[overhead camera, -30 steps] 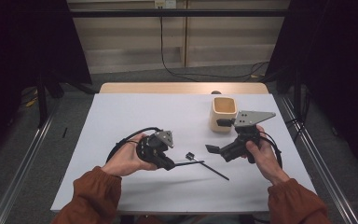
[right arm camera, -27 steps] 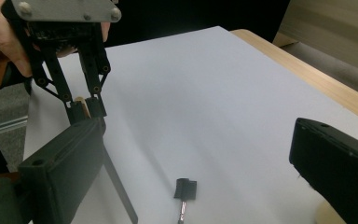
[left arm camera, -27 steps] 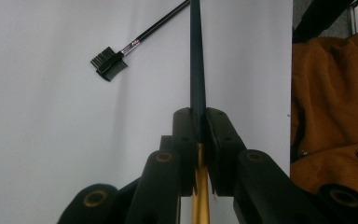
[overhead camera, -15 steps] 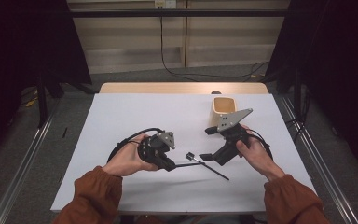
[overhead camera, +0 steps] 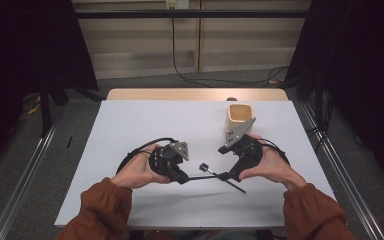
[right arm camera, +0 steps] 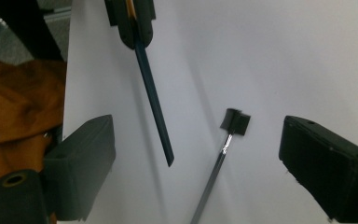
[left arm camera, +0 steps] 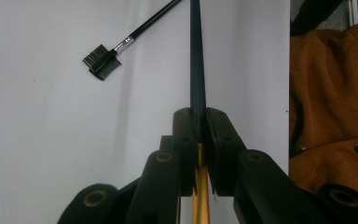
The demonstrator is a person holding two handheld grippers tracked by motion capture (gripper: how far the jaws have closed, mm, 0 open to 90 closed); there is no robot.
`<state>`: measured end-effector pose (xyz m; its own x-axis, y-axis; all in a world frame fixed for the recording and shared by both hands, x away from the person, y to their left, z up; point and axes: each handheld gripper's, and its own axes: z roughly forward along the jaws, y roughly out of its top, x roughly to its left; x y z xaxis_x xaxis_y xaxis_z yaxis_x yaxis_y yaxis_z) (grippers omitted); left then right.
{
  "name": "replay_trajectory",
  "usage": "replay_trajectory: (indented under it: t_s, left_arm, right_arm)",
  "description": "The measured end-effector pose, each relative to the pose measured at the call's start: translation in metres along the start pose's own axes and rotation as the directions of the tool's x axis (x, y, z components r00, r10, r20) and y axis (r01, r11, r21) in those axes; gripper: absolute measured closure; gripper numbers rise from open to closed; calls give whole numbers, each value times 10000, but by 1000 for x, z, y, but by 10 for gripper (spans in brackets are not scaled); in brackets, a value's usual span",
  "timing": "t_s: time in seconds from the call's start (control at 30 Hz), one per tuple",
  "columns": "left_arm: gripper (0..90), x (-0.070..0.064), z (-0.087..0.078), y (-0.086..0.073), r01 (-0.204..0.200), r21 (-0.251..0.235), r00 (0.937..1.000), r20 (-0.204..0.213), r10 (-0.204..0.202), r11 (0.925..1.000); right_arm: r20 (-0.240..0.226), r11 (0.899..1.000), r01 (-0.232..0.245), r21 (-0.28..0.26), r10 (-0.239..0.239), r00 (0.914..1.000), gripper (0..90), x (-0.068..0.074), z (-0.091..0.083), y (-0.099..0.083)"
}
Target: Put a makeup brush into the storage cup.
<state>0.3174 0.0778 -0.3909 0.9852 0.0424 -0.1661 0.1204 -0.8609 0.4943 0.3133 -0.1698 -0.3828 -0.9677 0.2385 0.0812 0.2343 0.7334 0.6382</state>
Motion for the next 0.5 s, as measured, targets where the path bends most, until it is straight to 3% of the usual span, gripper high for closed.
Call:
replay_trajectory:
  t_s: [0.2,0.37,0.5]
  left_arm:
    - [833,-1,2,1,-108,95,9999,93,108,9999]
    - [834,-2,4,1,-106,146,9999,80,105,9998]
    - [833,-2,5,2,-136,203,9999,107,134,9997]
  right_arm:
    - [-539,9948,444,914,-396,9978,312,2,11,1]
    - [-870,9855,851,1467,-728,9935,412,4,16,3]
    - [-1171,9744,948,2039,-719,9905,480,5,17,5]
